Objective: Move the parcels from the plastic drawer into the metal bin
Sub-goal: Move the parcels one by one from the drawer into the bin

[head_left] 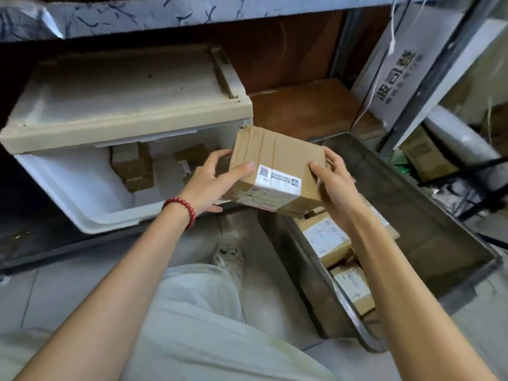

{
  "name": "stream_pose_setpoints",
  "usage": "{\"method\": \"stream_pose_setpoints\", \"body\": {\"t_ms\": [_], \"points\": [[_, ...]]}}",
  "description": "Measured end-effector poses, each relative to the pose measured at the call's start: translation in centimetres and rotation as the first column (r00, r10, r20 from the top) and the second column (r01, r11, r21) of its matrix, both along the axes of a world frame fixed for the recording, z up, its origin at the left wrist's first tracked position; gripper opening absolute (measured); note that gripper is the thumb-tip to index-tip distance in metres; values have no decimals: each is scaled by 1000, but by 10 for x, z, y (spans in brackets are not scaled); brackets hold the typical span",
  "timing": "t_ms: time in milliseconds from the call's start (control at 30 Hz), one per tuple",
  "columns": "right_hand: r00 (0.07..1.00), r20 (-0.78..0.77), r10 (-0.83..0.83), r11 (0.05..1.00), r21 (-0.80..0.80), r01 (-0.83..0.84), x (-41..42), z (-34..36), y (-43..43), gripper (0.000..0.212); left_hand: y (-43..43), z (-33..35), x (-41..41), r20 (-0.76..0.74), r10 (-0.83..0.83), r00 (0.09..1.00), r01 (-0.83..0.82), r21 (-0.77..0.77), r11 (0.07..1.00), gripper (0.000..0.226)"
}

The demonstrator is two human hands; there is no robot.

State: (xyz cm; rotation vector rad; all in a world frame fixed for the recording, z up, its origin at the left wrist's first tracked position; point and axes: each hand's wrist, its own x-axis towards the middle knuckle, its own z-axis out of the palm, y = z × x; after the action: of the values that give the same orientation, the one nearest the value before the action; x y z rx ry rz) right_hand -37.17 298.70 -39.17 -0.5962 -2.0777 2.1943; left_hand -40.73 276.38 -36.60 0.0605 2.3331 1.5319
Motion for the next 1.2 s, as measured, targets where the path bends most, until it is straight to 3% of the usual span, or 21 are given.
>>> {"method": "stream_pose_setpoints", "body": {"t_ms": [167,300,567,700,867,1033,1200], "points": [[999,15,-47,999,19,47,31,-4,70,48,79,-11,4,72,-80,994,80,-6,997,68],[993,54,-107,994,31,105,59,-21,118,48,128,-27,12,61,-140,988,143,-38,989,89],[967,218,-134,990,80,119,105,-53,180,42,189,-71,38,161,-228,960,243,-82,966,56],[960,265,-93,985,168,49,117,-63,191,39,189,-87,47,141,-276,951,300,-193,934,91],[943,329,-60,966,258,-28,128,-73,198,39,193,-101,57,175,-441,880,474,-318,821,89],[930,364,-44,930,356,-95,132,-79,200,44,195,-109,66,143,-515,845,513,-487,707,86],[880,464,98,861,404,-308,119,-95,189,45,204,-115,87,161,-658,736,611,-577,543,53]]}}
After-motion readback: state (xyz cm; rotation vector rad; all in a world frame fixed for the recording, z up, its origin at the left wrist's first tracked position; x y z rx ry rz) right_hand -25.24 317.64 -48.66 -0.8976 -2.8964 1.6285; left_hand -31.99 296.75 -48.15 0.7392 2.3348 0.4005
